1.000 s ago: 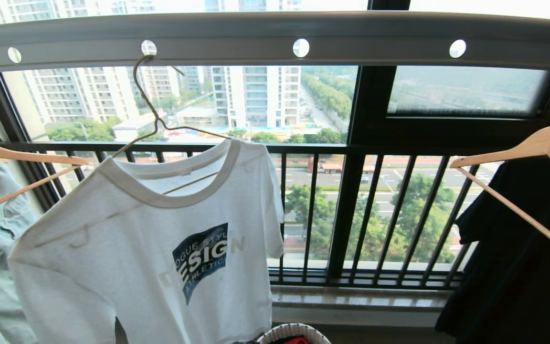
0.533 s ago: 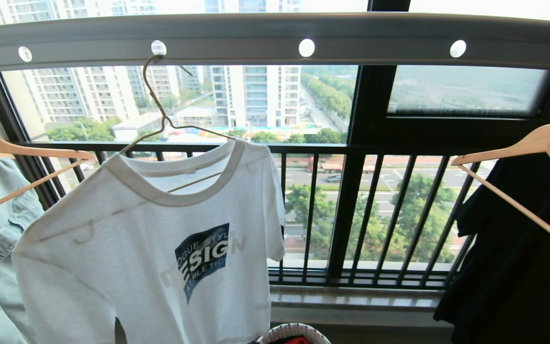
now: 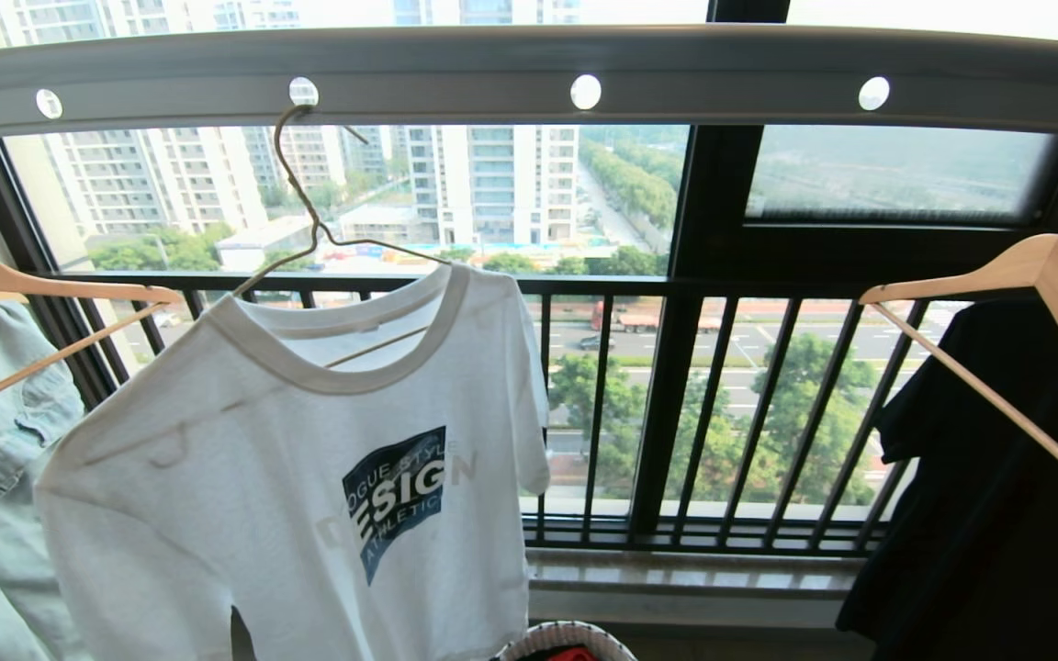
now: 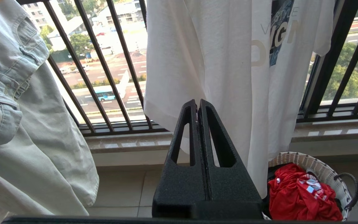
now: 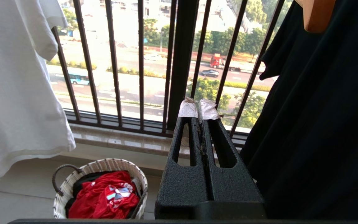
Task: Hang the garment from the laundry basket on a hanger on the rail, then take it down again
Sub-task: Take the clothes off the clothes rack
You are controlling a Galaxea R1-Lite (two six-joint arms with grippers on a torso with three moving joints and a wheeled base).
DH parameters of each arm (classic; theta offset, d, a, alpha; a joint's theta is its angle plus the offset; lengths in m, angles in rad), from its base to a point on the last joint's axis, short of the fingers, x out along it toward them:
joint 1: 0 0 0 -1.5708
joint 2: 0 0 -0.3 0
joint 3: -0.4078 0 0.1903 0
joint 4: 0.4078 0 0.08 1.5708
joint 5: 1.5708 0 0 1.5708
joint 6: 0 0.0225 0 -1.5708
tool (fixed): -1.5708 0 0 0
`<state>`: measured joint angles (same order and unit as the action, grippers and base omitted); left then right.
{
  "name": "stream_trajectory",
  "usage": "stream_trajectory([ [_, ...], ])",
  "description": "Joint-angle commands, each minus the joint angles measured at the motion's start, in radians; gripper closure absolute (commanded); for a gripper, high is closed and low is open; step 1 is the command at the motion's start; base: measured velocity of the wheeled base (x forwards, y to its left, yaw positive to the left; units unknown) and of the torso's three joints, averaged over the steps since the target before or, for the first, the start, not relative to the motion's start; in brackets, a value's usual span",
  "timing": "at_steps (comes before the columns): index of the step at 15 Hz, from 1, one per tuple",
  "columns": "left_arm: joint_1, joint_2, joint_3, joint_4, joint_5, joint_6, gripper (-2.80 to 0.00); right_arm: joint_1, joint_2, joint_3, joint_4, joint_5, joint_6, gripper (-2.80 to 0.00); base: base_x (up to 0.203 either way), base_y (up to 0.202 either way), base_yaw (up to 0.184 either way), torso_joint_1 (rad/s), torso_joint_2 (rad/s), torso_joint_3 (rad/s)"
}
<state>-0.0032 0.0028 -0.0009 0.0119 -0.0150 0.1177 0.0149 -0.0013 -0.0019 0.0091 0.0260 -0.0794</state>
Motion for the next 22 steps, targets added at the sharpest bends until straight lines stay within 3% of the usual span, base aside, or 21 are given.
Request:
stream_trajectory([
  [1, 0.000, -0.001, 0.001, 0.000, 0.001, -0.023, 0.00, 0.000, 0.001, 0.000, 0.000, 0.000, 0.000, 0.00, 0.000, 0.000, 0.000, 0.000, 0.00, 0.000],
  [4, 0.000, -0.002, 0.001, 0.000, 0.004, -0.099, 0.00, 0.000, 0.001, 0.000, 0.000, 0.000, 0.000, 0.00, 0.000, 0.000, 0.000, 0.000, 0.00, 0.000],
  [22, 0.000, -0.001, 0.001, -0.003, 0.006, -0.101, 0.00, 0.000, 0.001, 0.000, 0.000, 0.000, 0.000, 0.00, 0.000, 0.000, 0.000, 0.000, 0.00, 0.000],
])
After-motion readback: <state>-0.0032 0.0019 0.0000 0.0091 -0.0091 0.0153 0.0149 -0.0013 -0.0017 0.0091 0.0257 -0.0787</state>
